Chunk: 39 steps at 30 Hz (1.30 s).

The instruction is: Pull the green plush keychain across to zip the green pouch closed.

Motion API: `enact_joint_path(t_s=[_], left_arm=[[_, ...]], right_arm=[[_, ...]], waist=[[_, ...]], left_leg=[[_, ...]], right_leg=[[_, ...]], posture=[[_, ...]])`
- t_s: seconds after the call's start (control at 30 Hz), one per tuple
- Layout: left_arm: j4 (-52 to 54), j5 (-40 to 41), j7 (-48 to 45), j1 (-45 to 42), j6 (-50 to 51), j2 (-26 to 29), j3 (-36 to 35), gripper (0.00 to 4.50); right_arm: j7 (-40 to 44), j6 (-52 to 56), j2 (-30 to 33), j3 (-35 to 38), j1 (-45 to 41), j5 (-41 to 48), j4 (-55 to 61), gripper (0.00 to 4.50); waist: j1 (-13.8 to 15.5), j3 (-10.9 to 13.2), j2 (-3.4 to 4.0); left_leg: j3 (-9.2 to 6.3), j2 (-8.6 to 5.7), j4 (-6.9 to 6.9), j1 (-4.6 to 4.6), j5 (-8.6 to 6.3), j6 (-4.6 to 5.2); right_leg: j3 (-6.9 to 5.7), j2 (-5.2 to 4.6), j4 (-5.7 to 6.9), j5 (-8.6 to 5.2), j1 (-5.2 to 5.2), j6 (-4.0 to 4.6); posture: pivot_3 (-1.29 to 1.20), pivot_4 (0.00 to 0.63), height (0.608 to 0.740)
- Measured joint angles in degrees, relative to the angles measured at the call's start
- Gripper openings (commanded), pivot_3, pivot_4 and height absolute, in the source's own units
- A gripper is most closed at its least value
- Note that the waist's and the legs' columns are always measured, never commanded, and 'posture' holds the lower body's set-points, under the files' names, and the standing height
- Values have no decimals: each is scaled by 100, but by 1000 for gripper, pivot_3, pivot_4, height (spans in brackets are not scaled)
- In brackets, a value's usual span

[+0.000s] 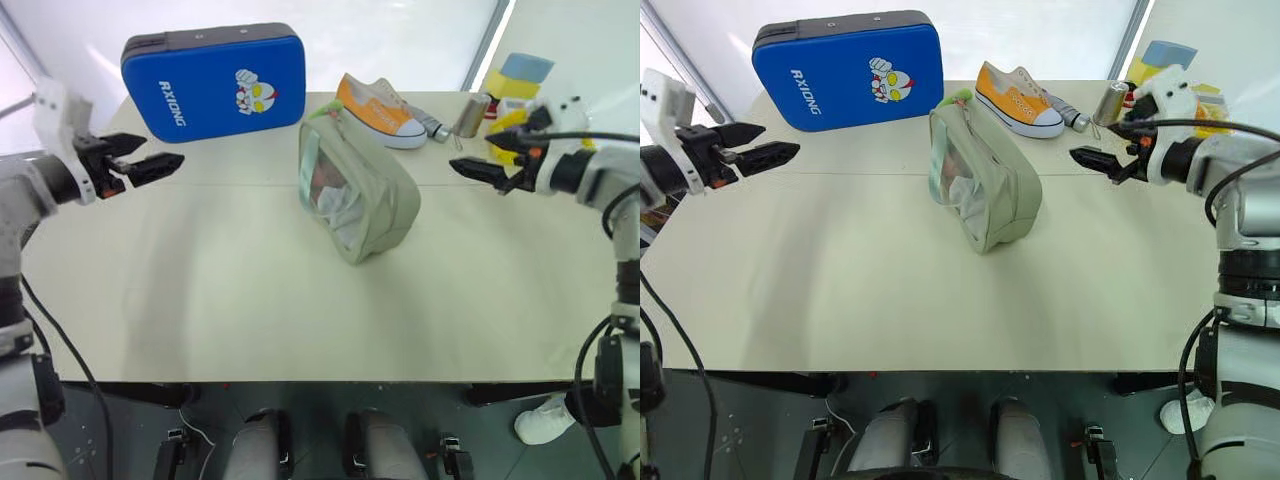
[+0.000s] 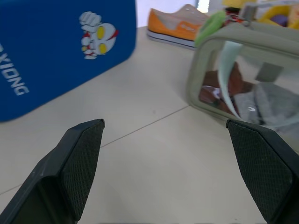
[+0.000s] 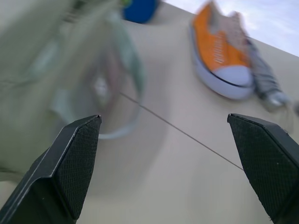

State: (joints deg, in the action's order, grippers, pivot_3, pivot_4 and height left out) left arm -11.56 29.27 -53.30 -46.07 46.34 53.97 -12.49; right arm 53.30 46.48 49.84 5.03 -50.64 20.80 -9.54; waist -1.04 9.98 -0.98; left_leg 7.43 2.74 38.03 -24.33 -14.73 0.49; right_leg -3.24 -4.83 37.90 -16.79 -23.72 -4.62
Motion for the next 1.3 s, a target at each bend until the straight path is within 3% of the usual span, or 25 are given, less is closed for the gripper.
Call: enact_joint_path(t_s=[0.37, 0.63, 0.83, 1.13, 1.23, 1.3], left_arm=[[-426, -334, -348, -202, -537, -79, 295, 4460], [532, 13, -549, -470, -3, -176, 445, 4460], [1298, 301, -448, -583, 345, -274, 492, 4460], [2145, 636, -11, -224, 714, -297, 425, 4460], [2227, 723, 104, -225, 739, -296, 376, 4500], [2265, 770, 138, -226, 779, -293, 371, 4500]], right_arm=[[-175, 520, -227, -166, -62, 202, 457, 4500], [-1039, 1572, -1236, -8, -1540, 694, 832, 4500], [-1886, 1959, -2145, -704, -1288, 495, 960, 4500], [-2062, 1714, -2265, -1471, -987, 42, 970, 4500], [-1922, 1510, -2247, -1604, -987, -46, 929, 3656], [-1816, 1311, -2209, -1670, -988, -134, 865, 2710]], waist=[[18, 3, -4], [-1, 6, -8], [10, 5, -9], [-1, 5, -10], [-6, 5, -10], [-1, 5, -10]], left_leg=[[21, -2, 9, -37, 11, -17], [22, 9, 15, -53, 14, -20], [22, 4, 20, -58, 14, -20], [18, 2, 21, -65, 15, -20], [16, 5, 22, -65, 17, -23], [16, 5, 23, -65, 17, -24]], right_leg=[[8, -9, 11, 1, -47, -1], [12, 2, 26, 1, -73, -1], [16, -2, 27, 1, -73, -1], [16, 0, 27, 2, -77, -2], [16, 5, 28, 2, -77, -2], [16, 5, 28, 2, -77, -2]], posture=[[0, 150, 740], [0, 150, 740], [0, 150, 740], [0, 150, 740], [0, 150, 740], [0, 150, 740]])
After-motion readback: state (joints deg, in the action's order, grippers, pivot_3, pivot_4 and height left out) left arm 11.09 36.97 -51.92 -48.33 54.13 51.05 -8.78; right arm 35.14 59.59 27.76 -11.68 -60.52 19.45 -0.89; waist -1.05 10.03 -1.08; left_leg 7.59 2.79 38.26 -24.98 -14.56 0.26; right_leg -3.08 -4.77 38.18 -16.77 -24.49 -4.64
